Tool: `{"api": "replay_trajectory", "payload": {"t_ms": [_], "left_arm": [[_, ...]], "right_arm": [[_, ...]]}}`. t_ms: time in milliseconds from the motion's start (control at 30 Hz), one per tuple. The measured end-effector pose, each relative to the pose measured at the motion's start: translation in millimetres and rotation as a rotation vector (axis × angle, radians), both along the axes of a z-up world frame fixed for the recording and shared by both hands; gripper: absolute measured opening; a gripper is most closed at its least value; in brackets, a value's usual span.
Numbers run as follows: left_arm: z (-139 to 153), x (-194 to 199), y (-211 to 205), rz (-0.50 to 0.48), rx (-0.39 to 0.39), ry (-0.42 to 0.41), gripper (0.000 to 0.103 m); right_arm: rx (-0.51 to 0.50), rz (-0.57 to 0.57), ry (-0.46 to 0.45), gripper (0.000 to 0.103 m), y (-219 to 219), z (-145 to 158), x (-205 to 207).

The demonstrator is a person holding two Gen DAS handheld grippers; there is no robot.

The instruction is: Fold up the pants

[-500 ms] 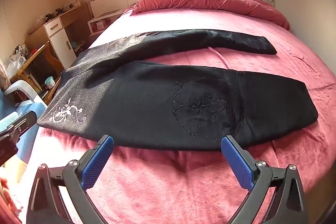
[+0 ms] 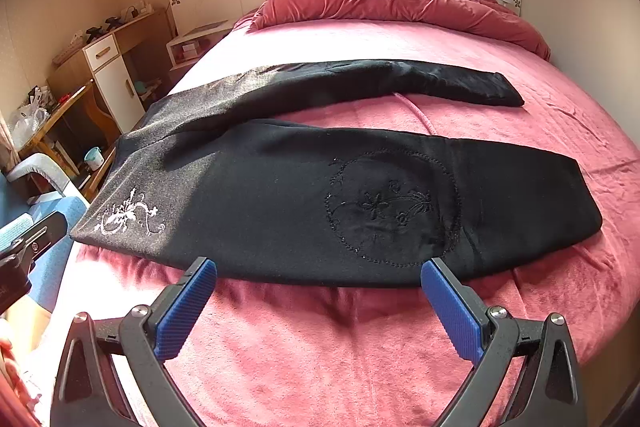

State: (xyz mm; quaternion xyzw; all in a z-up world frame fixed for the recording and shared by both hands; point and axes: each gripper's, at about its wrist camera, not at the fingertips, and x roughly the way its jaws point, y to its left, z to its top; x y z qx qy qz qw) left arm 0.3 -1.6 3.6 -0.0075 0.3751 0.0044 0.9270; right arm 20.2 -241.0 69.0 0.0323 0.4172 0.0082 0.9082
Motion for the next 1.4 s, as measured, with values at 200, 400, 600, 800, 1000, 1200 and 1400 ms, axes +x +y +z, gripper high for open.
{"api": "replay_trajectory", "payload": {"t_ms": [200, 400, 600, 800, 1000, 1200, 1400], "left_arm": [[1.6, -1.2, 1.3, -0.001, -0.002, 0.002, 0.083], [1.4, -2.2, 2.5, -0.002, -0.002, 0.000, 0.083], [-6.6, -0.4, 5.5, -0.010, -0.043, 0.025, 0.083], [-49.3, 25.1, 37.5, -0.027, -0.195, 0.119, 0.097], [-94.1, 43.4, 70.7, 0.052, -0.359, 0.211, 0.097], [-111.1, 64.9, 106.6, 0.168, -0.451, 0.223, 0.088], [-127.6, 89.7, 154.9, 0.283, -0.540, 0.245, 0.062]], "right_arm": [[-0.002, -0.004, -0.001, 0.103, -1.2, 0.5, 0.1], [-0.004, -0.007, 0.000, 0.103, -2.6, -0.5, -0.3], [-0.004, -0.004, 0.010, 0.103, -3.9, -2.9, -0.2], [0.190, -0.050, 0.091, 0.093, -45.0, -21.1, 0.9], [0.521, -0.363, 0.152, 0.068, -165.7, -57.6, -12.9], [0.611, -0.594, 0.127, 0.059, -254.8, -77.0, -21.6], [0.656, -0.700, 0.111, 0.045, -304.1, -90.3, -5.8]]}}
